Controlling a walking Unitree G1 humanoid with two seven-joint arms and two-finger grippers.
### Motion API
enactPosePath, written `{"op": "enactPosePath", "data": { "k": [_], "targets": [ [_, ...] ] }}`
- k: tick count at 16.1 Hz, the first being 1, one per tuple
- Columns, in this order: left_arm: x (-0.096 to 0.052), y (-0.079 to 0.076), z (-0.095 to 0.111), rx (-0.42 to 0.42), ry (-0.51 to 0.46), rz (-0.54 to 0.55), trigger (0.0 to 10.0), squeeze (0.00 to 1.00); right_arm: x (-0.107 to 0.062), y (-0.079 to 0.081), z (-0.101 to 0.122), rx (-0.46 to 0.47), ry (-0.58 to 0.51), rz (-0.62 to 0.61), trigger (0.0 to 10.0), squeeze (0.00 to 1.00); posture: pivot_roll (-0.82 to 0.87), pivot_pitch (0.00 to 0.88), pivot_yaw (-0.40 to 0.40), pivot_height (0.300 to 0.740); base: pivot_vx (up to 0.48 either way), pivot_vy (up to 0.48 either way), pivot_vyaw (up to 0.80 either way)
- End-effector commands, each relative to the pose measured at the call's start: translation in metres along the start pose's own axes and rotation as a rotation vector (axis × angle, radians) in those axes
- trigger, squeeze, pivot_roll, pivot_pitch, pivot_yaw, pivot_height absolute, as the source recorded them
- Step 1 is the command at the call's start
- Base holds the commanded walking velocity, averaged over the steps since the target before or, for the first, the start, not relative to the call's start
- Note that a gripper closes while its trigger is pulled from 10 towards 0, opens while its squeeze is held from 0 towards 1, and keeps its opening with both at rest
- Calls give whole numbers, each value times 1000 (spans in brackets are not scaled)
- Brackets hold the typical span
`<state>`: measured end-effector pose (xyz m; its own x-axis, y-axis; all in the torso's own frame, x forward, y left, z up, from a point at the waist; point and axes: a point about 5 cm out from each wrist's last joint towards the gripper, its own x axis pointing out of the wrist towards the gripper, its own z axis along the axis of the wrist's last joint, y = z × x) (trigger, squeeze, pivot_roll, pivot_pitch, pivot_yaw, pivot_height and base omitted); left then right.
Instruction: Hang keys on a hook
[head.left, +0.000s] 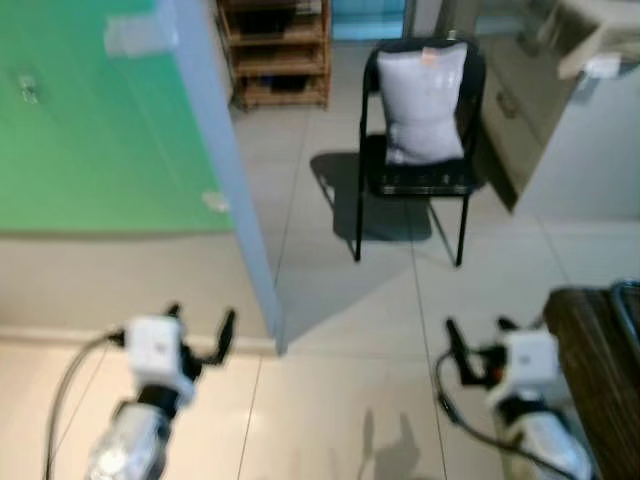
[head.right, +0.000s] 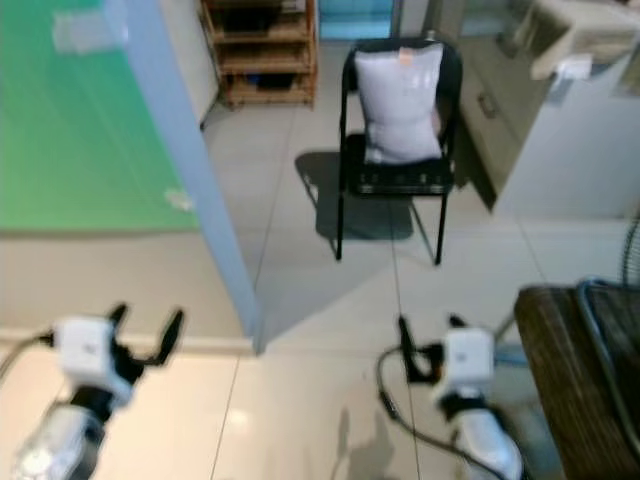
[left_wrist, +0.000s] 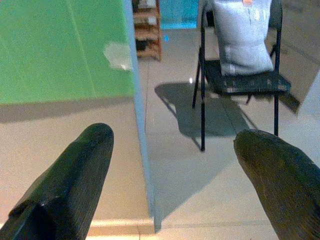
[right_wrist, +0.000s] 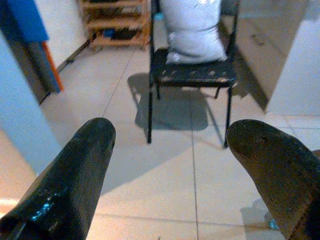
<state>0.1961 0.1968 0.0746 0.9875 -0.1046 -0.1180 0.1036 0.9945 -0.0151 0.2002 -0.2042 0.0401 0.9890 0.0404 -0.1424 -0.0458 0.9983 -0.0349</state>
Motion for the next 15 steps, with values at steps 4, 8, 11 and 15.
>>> {"op": "enactPosePath", "data": {
  "k": [4, 8, 11, 15],
  "targets": [
    [20, -18, 9, -3, -26, -88, 10000, 0, 37, 17, 12, 43, -48, 42, 10000, 0, -196, 0, 114, 740, 0, 0, 0],
    [36, -13, 4, -42, 26, -70, 10000, 0, 44, 27, 7, 51, -15, 75, 10000, 0, -189, 0, 124, 740, 0, 382, 0],
    [43, -16, 2, -97, 40, -88, 10000, 0, 50, 29, 5, 52, -9, 76, 10000, 0, -190, 0, 126, 740, 0, 428, 0],
    [51, -15, 2, -117, 53, -100, 10000, 0, 52, 28, 3, 63, 3, 65, 10000, 0, -200, 0, 126, 740, 0, 450, 0]
  ]
}}
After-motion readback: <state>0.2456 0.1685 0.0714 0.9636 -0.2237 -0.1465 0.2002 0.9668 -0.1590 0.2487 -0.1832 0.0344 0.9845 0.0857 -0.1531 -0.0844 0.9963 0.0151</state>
